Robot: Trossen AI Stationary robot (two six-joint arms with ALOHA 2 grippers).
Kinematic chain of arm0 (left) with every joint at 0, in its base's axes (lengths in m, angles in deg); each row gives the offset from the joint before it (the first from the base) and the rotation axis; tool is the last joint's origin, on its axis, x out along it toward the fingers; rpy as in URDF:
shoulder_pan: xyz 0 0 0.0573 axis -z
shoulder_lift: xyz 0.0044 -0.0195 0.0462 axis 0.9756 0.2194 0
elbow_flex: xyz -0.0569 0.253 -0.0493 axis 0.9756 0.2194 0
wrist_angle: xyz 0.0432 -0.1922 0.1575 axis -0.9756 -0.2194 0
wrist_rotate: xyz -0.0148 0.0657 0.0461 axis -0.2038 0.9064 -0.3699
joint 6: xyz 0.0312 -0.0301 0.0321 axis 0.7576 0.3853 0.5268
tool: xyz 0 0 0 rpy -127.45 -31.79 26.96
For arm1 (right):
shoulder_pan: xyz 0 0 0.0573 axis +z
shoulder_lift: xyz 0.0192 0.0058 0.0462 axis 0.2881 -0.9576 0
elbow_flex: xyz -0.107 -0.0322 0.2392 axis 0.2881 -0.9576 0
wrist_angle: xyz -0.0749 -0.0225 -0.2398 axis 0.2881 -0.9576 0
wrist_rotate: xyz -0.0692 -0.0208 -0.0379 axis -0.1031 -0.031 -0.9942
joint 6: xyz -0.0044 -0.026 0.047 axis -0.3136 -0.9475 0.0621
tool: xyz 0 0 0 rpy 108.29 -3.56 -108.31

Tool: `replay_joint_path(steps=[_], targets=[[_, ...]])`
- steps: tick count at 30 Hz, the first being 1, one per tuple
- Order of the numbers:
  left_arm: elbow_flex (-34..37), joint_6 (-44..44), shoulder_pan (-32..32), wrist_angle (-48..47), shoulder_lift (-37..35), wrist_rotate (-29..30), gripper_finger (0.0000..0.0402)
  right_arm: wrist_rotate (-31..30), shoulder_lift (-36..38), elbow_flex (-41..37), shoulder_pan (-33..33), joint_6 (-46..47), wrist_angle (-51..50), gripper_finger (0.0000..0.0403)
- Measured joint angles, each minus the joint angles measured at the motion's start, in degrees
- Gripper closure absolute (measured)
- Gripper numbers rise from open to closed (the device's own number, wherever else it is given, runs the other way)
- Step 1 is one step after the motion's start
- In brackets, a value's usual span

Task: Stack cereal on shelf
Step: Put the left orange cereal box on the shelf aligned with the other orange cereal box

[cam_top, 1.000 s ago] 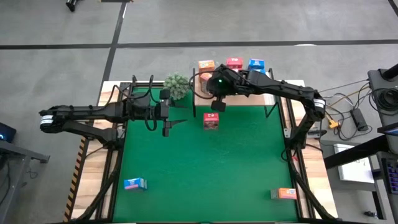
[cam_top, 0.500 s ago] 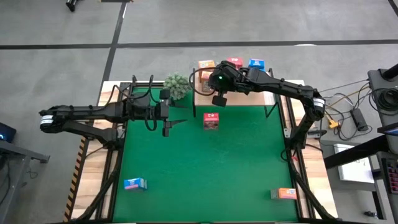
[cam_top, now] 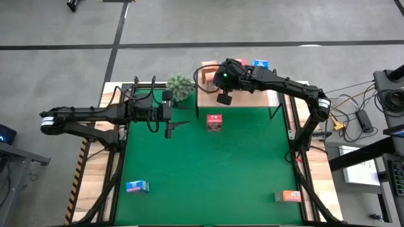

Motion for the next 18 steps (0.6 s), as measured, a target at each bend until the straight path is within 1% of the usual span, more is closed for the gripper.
replay_joint_path(steps=[13,18], targets=[[0.00,0.28,0.00,-0.26,0.00,0.00,0.0187,0.09,3.72,0.00,0.03,0.27,0.04,0.0390],[0.00,0.28,0.00,-0.24,0.00,0.00,0.0187,0.08,3.79,0.02,-1.35,0.34,0.96,0.0390]])
